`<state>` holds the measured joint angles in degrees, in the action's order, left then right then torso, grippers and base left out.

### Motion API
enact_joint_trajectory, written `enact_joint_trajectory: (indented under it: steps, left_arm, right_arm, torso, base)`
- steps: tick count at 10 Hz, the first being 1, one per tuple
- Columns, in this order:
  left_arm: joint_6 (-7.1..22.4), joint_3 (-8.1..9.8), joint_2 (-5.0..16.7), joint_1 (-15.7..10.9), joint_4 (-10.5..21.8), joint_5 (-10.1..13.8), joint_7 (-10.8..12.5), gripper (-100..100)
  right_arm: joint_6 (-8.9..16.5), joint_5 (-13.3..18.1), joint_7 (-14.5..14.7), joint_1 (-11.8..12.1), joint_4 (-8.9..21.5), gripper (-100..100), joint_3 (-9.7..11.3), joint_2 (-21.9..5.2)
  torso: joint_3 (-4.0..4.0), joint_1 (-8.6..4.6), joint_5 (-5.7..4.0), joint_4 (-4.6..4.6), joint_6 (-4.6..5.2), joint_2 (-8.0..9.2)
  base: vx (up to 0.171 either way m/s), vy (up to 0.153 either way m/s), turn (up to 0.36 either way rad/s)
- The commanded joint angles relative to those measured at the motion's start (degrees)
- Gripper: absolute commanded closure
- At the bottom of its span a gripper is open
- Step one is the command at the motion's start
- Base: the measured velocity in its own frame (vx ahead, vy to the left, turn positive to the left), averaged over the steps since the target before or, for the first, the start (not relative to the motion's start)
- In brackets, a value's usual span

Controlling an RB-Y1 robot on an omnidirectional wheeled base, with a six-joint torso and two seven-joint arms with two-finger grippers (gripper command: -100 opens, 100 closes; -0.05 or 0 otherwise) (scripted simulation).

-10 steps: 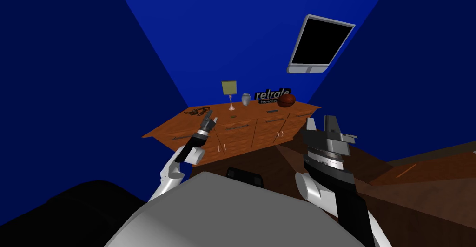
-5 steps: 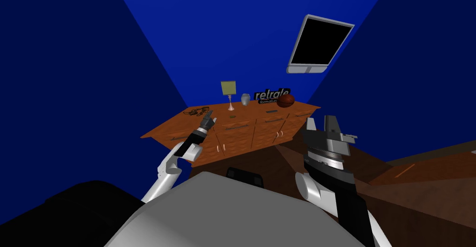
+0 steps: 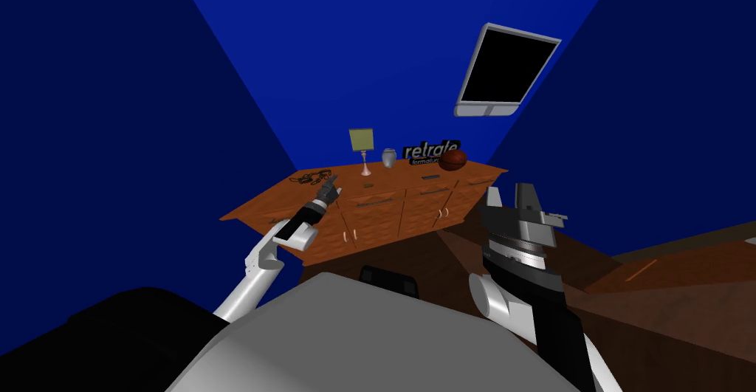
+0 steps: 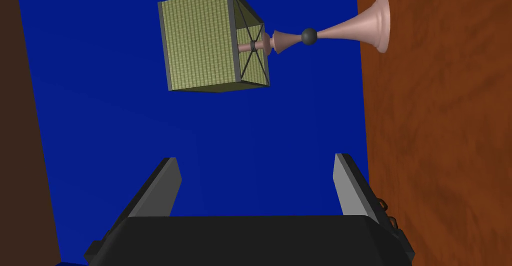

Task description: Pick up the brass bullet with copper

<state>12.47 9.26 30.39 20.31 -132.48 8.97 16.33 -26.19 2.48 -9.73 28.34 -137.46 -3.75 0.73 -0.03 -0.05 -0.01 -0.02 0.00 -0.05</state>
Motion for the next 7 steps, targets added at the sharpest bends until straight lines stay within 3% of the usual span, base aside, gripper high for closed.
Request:
enact_joint_trajectory:
  steps: [1, 3, 4, 6, 7]
  left_arm:
    - [2.9, 1.63, 2.9, -0.6, 0.2, 1.3, 1.7, -100]
    - [5.2, 1.63, 3.0, -0.6, 0.2, 1.3, 1.7, -100]
    - [7.4, 2.9, 5.4, -1.4, 0.5, 2.5, 3.0, -100]
    - [9.3, 2.9, 5.4, -1.4, 0.5, 2.5, 3.0, -100]
    - [11.8, 4.15, 7.7, -2.2, 0.9, 3.7, 4.4, -100]
  right_arm:
    - [0.0, 0.0, 0.0, 0.0, 0.0, 0, 0.0, 0.0]
    - [0.0, 0.0, 0.0, 0.0, 0.0, 0, 0.0, 0.0]
    - [0.0, 0.0, 0.0, 0.0, 0.0, 0, 0.0, 0.0]
    - [0.0, 0.0, 0.0, 0.0, 0.0, 0, 0.0, 0.0]
    - [0.0, 0.0, 0.0, 0.0, 0.0, 0, 0.0, 0.0]
  torso:
    - [0.0, 0.0, 0.0, 0.0, 0.0, 0.0]
    - [0.0, -0.04, -0.01, 0.0, 0.0, 0.0]
    - [0.01, 0.0, 0.0, 0.0, 0.0, 0.02]
    - [0.0, -0.03, -0.01, 0.0, 0.0, 0.0]
    - [0.01, 0.0, 0.0, 0.0, 0.0, 0.01]
  base:
    - [0.014, -0.029, -0.016]
    - [0.012, -0.018, -0.001]
    - [0.011, -0.02, -0.022]
    - [0.012, -0.016, -0.003]
    - [0.015, -0.021, -0.026]
